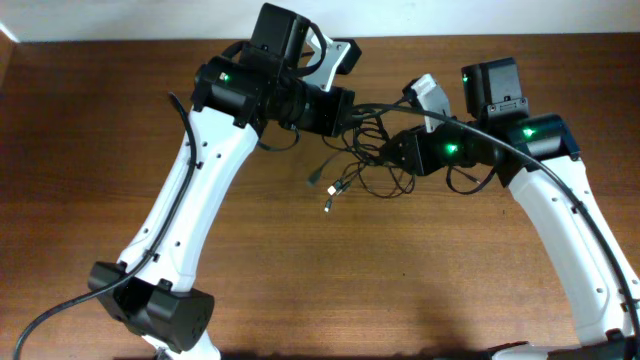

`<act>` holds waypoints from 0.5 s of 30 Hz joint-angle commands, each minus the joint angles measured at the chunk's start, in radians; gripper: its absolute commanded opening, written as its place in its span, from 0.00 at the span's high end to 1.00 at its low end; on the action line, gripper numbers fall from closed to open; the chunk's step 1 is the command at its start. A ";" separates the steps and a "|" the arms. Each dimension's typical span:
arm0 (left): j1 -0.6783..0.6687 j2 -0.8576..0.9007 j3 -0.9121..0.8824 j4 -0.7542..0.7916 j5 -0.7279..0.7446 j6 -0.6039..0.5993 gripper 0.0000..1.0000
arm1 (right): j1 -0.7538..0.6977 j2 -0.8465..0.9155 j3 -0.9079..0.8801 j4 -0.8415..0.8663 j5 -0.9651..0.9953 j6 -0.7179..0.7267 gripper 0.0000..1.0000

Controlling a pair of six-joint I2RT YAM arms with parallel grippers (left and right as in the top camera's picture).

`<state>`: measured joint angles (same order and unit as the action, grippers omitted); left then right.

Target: Untangle cables

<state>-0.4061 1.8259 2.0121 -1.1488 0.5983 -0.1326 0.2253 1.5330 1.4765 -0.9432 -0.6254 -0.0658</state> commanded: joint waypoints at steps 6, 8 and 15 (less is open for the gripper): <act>0.222 -0.005 0.007 -0.001 -0.361 -0.009 1.00 | -0.245 -0.136 0.015 -0.111 0.013 0.180 0.96; 0.242 -0.005 0.007 -0.031 -0.455 -0.009 1.00 | -0.322 -0.138 0.015 -0.145 0.009 0.246 0.96; 0.259 -0.005 0.001 -0.132 -0.513 -0.008 1.00 | -0.442 -0.137 0.015 -0.248 0.051 0.292 0.96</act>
<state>-0.1848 1.8259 2.0106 -1.2762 0.2440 -0.1402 -0.1871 1.4254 1.4883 -1.1732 -0.7303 0.2134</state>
